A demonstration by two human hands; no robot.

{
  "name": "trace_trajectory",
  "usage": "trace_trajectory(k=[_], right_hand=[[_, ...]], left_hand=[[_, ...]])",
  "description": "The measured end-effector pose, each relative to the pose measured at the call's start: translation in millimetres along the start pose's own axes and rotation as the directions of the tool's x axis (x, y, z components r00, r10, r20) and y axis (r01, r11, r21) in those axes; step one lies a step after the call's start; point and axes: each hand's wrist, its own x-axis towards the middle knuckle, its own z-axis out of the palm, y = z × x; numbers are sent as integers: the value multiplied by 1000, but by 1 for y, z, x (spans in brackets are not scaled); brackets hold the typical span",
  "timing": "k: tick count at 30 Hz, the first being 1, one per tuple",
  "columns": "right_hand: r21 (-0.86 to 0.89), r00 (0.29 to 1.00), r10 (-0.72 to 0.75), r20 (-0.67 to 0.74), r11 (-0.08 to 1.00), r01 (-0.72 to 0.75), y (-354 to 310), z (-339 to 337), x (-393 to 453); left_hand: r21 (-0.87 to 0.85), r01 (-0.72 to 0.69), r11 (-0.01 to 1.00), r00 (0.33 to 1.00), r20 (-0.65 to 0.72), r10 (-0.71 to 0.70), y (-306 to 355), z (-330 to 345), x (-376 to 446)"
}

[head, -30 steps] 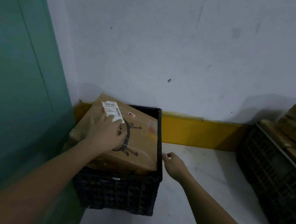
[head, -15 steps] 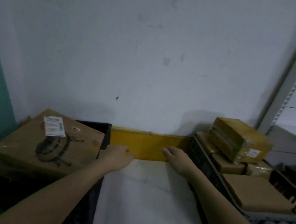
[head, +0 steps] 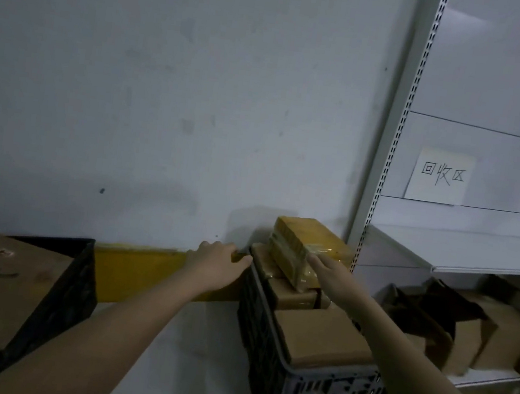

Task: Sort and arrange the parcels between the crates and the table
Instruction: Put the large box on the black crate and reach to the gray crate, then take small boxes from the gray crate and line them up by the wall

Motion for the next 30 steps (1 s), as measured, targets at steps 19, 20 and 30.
trace_trajectory(k=[19,20,30], right_hand=[[66,908,273,-317,962,-266,140,-60,165],[69,914,287,-289,958,-279,145,-62,176],[285,896,414,158,850,-443,168,-54,225]], left_hand=[[-560,167,812,978,197,-66,69,91,197],[-614,190,766,973,219,-66,73,97,206],[-783,485,390,869,481,-117,99,132,264]])
